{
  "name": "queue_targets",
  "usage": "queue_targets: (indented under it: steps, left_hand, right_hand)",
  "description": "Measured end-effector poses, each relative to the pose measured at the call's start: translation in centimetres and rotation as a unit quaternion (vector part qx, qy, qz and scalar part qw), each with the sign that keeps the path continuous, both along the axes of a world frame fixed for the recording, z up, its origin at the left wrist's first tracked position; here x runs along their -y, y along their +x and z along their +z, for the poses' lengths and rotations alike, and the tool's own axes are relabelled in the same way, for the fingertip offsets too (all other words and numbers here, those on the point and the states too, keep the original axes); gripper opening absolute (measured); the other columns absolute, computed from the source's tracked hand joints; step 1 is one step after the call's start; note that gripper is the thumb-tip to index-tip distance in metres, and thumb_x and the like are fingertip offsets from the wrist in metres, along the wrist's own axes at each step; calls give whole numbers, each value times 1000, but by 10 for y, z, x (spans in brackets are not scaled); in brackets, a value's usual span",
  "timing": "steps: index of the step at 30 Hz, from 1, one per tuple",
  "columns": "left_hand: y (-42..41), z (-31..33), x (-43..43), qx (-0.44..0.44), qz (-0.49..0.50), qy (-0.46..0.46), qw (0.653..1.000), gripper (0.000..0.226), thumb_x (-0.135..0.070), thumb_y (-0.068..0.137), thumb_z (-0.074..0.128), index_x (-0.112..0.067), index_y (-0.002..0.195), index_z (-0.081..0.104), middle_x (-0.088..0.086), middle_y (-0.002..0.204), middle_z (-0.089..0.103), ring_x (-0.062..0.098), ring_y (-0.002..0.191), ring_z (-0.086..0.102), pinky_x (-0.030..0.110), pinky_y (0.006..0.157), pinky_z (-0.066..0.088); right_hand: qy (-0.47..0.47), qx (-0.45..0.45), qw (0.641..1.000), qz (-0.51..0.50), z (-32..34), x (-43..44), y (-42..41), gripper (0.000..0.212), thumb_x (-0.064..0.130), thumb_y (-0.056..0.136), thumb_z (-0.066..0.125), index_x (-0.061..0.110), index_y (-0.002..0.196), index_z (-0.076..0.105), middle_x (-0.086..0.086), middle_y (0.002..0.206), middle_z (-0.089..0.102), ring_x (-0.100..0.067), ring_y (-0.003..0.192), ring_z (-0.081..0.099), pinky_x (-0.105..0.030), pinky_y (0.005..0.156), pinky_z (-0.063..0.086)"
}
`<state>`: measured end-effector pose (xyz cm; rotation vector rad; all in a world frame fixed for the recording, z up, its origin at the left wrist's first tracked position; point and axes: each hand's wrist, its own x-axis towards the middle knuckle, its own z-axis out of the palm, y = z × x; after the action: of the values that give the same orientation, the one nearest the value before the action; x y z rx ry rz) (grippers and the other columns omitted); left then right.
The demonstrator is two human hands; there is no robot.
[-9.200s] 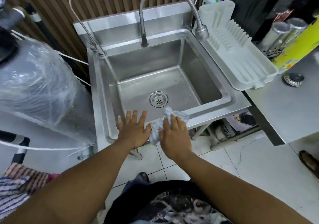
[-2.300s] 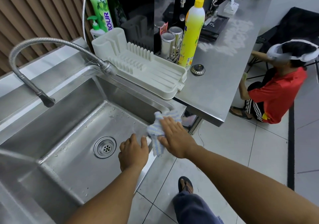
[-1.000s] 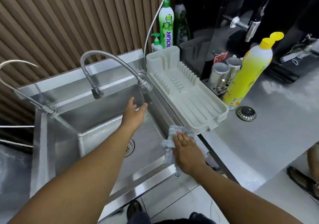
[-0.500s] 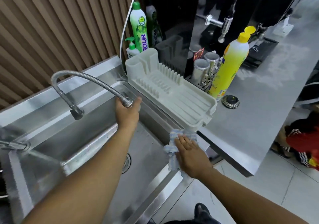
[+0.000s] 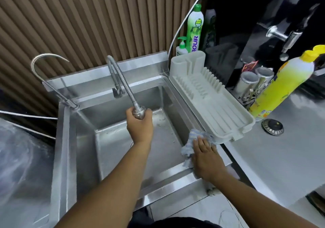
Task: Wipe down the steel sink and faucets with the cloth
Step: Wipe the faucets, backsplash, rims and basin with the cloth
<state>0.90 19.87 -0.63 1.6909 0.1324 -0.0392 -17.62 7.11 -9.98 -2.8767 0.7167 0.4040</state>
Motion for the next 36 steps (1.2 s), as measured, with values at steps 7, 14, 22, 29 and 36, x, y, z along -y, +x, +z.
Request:
queue_targets:
  steps: [7, 14, 22, 29, 36]
  left_hand:
    - [-15, 7, -3, 6, 40, -1, 999, 35, -27, 86, 73, -28, 117, 55, -14, 96, 65, 1, 80, 61, 7, 63, 40]
    - [-21, 9, -7, 12, 87, 18, 996, 38, -24, 90, 69, -20, 124, 53, -13, 92, 62, -2, 73, 58, -1, 55, 37]
    - [-20, 18, -25, 12, 113, 57, 992, 40, -25, 92, 67, -21, 126, 47, -16, 90, 55, -2, 71, 56, 0, 55, 37]
    - [-21, 12, -11, -93, 178, -36, 979, 73, -61, 81, 68, -25, 137, 36, -6, 106, 66, 13, 86, 63, 22, 72, 41]
    - [-6, -6, -6, -162, 192, -135, 959, 76, -82, 58, 70, -23, 105, 66, 3, 85, 71, 28, 84, 69, 42, 83, 58]
  right_hand:
    - [-5, -43, 997, 70, 9, 30, 37, 75, 29, 103, 36, 3, 157, -10, -16, 167, -9, -31, 154, -8, -42, 123, -2]
    - [48, 0, 996, 73, -7, 20, -2, 89, 52, 102, -1, -14, 141, 43, -35, 145, 45, -48, 133, 48, -56, 107, 41]
    - [23, -45, 997, 54, 7, 28, 50, 85, 55, 103, 26, -3, 156, -6, -25, 165, -5, -36, 154, -5, -47, 125, 2]
    - [31, -40, 998, -27, 6, -4, 32, 92, 61, 100, 29, -2, 156, -8, -26, 164, -7, -39, 153, -4, -48, 123, 4]
    - [27, -22, 999, -19, 4, 22, 83, 86, 57, 101, 28, -2, 157, 0, -25, 165, -1, -39, 153, 2, -49, 124, 9]
